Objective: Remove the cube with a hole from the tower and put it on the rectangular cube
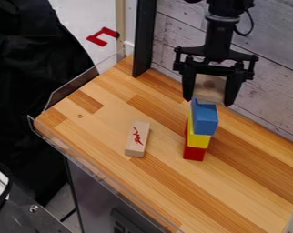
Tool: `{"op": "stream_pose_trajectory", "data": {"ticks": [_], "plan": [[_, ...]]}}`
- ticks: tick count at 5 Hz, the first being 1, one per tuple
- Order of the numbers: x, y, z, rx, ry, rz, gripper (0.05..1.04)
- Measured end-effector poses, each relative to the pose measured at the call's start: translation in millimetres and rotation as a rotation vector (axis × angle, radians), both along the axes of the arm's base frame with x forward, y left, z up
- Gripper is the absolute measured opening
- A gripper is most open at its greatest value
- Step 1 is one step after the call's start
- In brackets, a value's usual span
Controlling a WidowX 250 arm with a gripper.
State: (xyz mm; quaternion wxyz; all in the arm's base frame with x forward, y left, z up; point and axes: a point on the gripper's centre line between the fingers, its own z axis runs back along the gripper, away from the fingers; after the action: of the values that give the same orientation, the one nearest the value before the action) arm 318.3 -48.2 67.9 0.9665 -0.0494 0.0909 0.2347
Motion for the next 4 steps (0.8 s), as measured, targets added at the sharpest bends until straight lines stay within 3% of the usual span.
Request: {"op": "stream_pose_trajectory", "data": {"ticks": [2, 4], "plan": [[-2, 0, -0.1, -0.011, -0.005, 0.016, 0.828], [-14, 10, 40.2, -0.007, -0.123, 0.062, 0.828]]}}
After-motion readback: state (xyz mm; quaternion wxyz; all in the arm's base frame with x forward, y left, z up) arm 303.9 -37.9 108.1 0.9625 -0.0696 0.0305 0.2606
